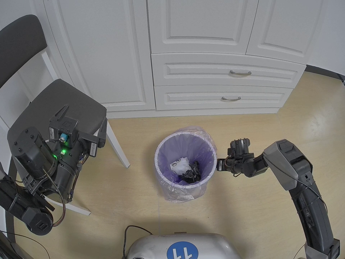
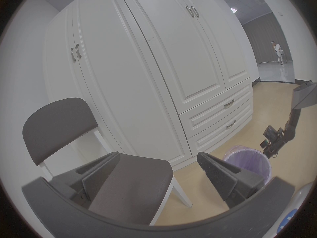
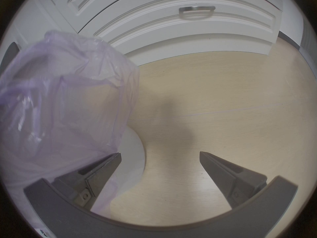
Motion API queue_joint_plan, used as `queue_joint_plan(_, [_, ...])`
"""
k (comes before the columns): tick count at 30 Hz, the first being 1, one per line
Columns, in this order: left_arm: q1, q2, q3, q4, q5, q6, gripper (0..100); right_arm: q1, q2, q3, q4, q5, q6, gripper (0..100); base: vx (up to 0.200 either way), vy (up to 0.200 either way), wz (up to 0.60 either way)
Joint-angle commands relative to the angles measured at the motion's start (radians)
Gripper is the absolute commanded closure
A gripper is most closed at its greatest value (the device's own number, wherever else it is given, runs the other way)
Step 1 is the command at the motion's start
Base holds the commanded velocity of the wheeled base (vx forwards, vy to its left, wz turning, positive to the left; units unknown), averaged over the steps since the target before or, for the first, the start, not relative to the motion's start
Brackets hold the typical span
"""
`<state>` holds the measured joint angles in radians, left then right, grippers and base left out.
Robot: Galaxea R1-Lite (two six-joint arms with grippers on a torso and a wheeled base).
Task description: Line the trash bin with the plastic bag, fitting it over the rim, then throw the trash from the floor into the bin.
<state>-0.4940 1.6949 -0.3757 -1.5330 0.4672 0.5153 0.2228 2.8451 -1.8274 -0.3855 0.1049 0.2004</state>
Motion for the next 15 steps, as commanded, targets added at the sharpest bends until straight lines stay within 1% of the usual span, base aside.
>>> queue_joint_plan(1, [0.0, -0.003, 0.006, -0.001, 0.001, 0.0, 0, -0.068, -0.11, 0.12, 0.008, 0.021, -0.007, 0, 0.0, 0.0, 0.0])
queue_joint_plan(4, [0.0, -0.008, 0.006, -0.001, 0.001, 0.0, 0, -0.103, -0.168, 0.204, -0.003, 0.065, -0.016, 0, 0.0, 0.0, 0.0])
queue_joint_plan(7, [0.002, -0.027, 0.014, -0.001, -0.001, 0.002, 0, -0.129, -0.237, 0.3, -0.013, 0.07, -0.015, 0, 0.0, 0.0, 0.0])
queue_joint_plan(9, [0.009, -0.04, 0.021, 0.001, 0.001, 0.003, 0, -0.14, -0.297, 0.364, -0.052, 0.065, -0.004, 0, 0.0, 0.0, 0.0])
queue_joint_plan(11, [0.049, -0.029, 0.024, 0.001, 0.002, 0.008, 0, -0.149, -0.394, 0.493, -0.164, 0.055, 0.016, 0, 0.0, 0.0, 0.0])
queue_joint_plan(12, [0.06, -0.026, 0.023, 0.001, 0.002, 0.009, 0, -0.149, -0.412, 0.519, -0.19, 0.052, 0.024, 0, 0.0, 0.0, 0.0])
queue_joint_plan(13, [0.1, -0.012, 0.012, 0.001, 0.002, 0.014, 0, -0.149, -0.471, 0.609, -0.289, 0.049, 0.05, 0, 0.0, 0.0, 0.0])
queue_joint_plan(14, [0.115, -0.001, 0.005, 0.001, 0.002, 0.019, 0, -0.145, -0.5, 0.655, -0.34, 0.047, 0.063, 0, 0.0, 0.0, 0.0])
queue_joint_plan(15, [0.138, 0.009, -0.012, 0.001, 0.002, 0.037, 0, -0.138, -0.544, 0.741, -0.429, 0.045, 0.074, 0, 0.0, 0.0, 0.0])
